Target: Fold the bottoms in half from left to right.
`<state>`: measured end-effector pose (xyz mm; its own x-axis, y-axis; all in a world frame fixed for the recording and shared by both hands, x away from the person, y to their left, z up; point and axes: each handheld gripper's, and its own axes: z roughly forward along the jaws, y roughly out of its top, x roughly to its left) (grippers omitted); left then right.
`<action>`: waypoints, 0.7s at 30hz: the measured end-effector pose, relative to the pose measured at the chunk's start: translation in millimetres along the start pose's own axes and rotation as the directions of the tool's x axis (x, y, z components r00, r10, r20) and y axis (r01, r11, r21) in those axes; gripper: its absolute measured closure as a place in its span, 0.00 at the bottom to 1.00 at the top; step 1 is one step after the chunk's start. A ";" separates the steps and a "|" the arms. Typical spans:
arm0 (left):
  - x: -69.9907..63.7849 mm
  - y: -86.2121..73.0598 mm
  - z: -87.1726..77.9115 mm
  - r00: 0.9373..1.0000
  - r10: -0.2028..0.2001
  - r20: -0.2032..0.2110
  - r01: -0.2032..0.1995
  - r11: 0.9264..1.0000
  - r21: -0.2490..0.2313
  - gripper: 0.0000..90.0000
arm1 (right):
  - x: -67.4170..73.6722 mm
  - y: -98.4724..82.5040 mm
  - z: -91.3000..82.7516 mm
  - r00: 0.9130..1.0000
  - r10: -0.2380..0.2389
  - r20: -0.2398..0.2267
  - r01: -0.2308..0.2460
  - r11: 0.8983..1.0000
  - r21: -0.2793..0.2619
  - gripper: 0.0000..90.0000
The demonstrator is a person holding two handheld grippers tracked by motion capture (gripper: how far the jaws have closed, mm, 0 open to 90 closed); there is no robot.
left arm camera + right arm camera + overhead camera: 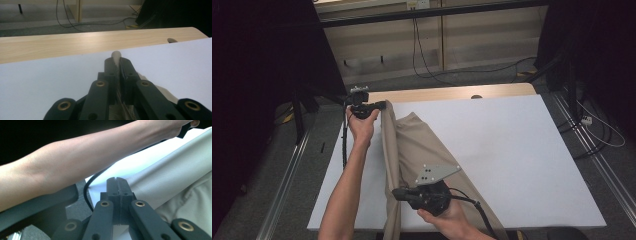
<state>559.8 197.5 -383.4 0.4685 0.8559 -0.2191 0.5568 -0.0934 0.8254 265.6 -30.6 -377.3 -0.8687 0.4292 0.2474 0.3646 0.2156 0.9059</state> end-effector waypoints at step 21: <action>-29.1 -16.8 56.2 0.999 0.043 0.022 -0.045 0.994 0.096 0.95 | -39.7 -50.3 -76.9 0.977 0.100 0.187 -0.101 0.995 -0.002 1.00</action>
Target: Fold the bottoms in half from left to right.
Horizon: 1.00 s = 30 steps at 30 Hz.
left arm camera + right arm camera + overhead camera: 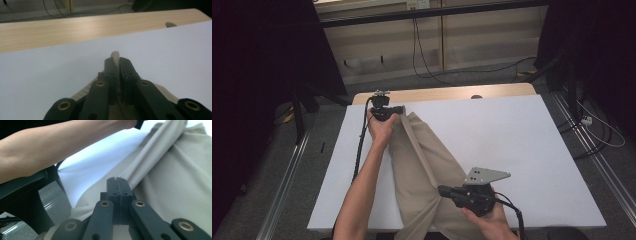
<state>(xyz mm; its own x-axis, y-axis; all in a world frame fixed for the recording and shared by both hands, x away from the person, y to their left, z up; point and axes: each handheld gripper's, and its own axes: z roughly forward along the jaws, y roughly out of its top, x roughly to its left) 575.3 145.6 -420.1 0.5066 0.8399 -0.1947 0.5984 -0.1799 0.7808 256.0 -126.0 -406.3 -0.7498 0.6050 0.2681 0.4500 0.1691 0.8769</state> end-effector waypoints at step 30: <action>-44.5 -4.4 49.6 0.996 0.092 -0.002 -0.092 0.993 0.073 0.37 | -65.0 -39.1 -33.0 0.966 0.068 0.251 -0.097 0.990 0.103 1.00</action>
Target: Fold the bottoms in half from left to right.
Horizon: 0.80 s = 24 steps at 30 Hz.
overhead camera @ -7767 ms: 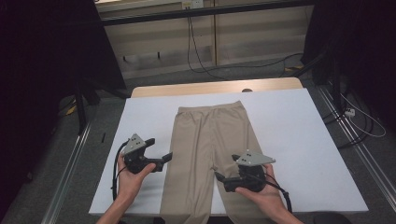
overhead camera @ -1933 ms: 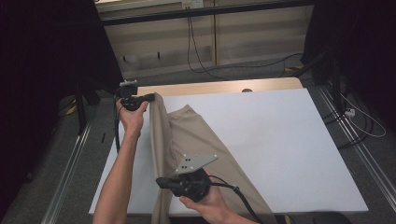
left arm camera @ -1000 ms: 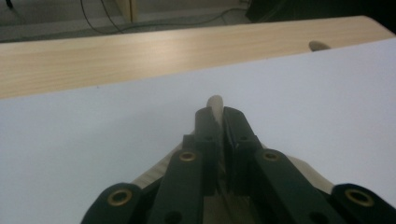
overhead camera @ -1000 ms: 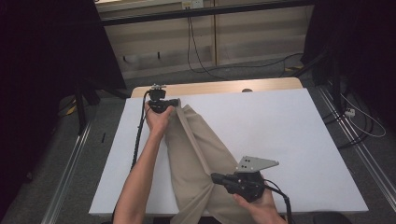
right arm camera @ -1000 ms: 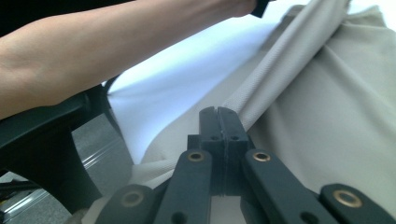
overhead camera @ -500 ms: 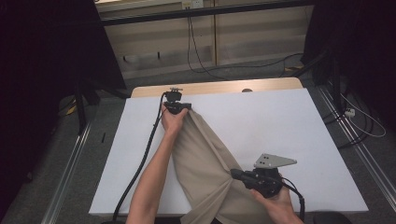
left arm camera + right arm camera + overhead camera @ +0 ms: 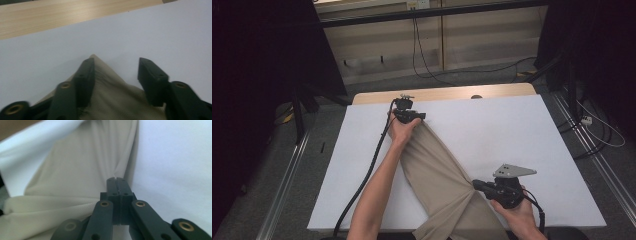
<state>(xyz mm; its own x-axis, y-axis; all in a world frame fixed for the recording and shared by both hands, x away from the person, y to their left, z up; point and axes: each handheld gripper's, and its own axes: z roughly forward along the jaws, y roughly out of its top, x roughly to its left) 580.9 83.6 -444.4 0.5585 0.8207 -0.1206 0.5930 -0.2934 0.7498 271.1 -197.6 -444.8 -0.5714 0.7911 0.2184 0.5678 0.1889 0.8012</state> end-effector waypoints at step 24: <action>-55.3 -111.8 -147.1 0.970 0.171 0.175 -0.167 0.985 -0.038 0.21 | 75.6 -15.6 6.1 0.958 -0.213 -0.193 0.231 0.970 0.079 0.72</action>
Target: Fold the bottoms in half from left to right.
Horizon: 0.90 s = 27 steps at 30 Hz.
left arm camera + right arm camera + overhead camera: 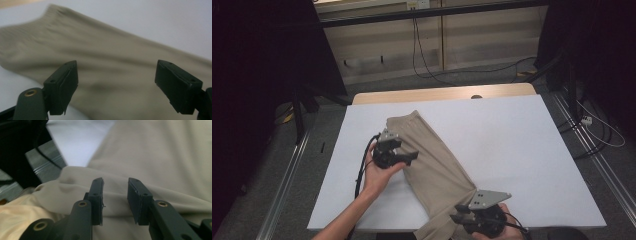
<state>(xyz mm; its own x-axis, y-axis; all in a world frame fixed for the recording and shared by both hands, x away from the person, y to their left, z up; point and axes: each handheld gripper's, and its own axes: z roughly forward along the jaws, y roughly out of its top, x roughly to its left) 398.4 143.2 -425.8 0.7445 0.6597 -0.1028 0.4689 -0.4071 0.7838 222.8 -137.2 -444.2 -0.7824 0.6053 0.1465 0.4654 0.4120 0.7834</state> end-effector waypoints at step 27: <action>-50.6 -51.2 3.0 0.991 0.126 0.047 -0.129 0.988 0.082 0.18 | -13.1 -50.8 -54.1 0.978 0.110 0.177 -0.115 0.993 0.018 0.99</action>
<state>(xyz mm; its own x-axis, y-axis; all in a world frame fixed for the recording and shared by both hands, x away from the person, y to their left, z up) 338.2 128.7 -462.5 0.8190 0.5729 -0.0322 0.4064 -0.5395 0.7374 187.0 -202.8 -453.2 -0.6412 0.7575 0.1226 0.5593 0.3519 0.7505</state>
